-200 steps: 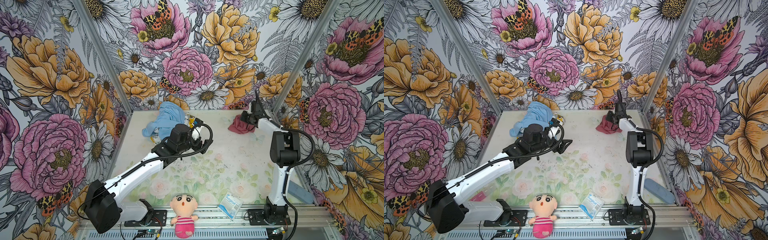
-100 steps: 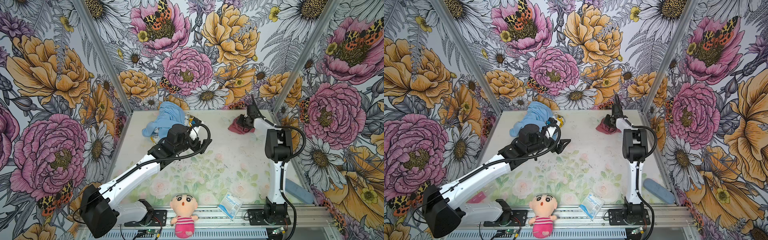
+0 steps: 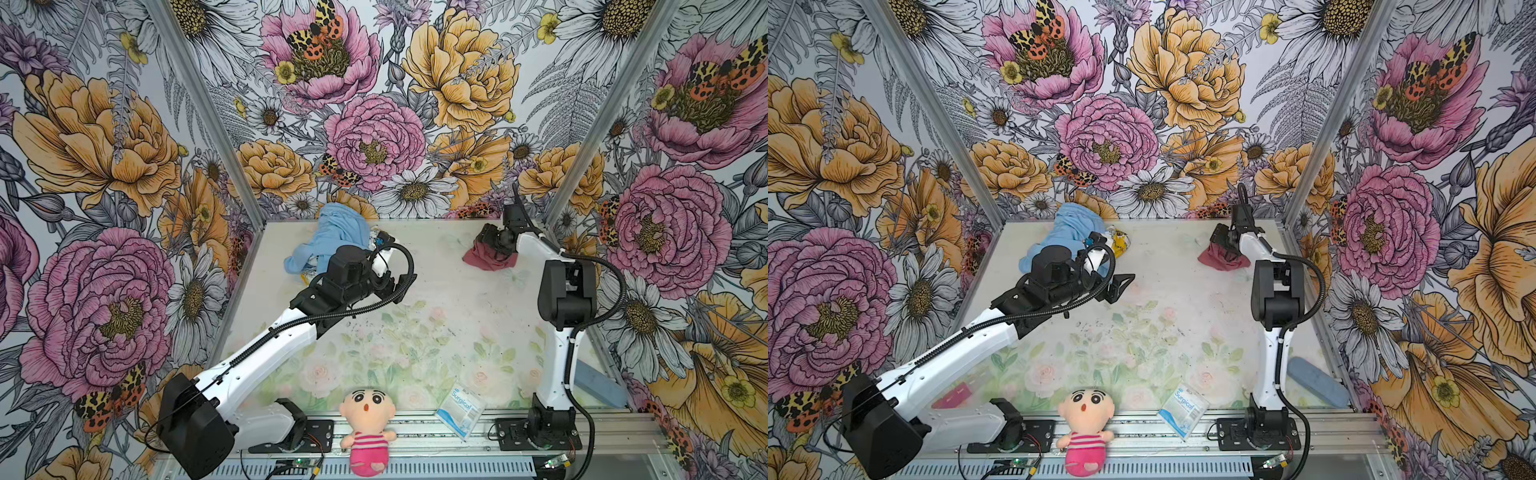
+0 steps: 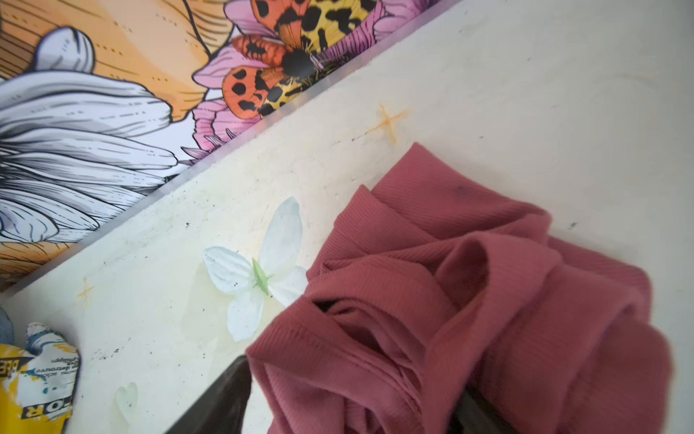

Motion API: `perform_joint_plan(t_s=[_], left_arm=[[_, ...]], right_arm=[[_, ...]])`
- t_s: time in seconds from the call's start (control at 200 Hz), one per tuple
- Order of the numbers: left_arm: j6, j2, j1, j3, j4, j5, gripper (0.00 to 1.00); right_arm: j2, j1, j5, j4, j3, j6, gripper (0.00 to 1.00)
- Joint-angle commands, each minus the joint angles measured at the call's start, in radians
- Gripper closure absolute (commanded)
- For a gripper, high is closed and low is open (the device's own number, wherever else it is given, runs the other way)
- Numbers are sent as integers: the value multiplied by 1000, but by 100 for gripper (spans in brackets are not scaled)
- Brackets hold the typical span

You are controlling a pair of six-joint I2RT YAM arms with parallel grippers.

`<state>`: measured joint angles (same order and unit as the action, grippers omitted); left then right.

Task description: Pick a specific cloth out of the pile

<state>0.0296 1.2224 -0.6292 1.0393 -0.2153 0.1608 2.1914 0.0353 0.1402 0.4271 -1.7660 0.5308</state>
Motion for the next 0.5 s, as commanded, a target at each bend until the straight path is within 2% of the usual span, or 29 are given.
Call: perform_joint_plan(t_s=[0.0,0.495], left_arm=[[20,-24,24,19,6,45,1],[33,-26,55,21,1,62,1]], right_arm=[[-85,13,15,12,8,9,22],[-102,3,136,11,-3,50,22]])
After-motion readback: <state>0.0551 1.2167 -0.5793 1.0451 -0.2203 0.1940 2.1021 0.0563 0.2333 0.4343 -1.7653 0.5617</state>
